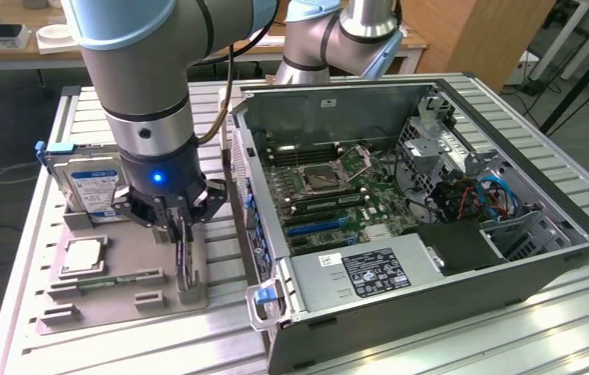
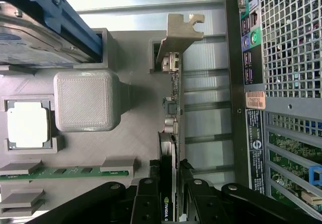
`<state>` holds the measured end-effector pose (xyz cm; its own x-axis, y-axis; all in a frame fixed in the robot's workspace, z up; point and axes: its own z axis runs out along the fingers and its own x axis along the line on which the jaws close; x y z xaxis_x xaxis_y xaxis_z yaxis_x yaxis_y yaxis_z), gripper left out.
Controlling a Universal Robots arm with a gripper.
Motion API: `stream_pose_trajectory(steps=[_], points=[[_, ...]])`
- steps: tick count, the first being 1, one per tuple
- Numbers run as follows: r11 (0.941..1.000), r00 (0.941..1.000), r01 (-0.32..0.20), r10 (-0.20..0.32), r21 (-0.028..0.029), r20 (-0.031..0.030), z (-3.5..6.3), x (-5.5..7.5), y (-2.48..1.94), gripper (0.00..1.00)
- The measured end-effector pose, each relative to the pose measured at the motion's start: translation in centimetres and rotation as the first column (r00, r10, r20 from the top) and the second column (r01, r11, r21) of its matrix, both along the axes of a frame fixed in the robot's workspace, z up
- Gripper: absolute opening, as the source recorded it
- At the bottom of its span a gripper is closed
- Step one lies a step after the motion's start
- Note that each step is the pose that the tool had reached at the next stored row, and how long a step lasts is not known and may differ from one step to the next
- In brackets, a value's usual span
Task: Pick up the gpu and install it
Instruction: 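Pick up the gpu and move the gpu toward the slot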
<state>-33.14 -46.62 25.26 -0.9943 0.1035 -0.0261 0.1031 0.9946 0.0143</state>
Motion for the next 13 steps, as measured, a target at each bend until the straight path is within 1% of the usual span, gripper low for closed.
stream_pose_trajectory(steps=[13], points=[[1.0000, 1.0000, 0.000, 0.000, 0.0001, 0.0000, 0.00, 0.00, 0.00, 0.26]])
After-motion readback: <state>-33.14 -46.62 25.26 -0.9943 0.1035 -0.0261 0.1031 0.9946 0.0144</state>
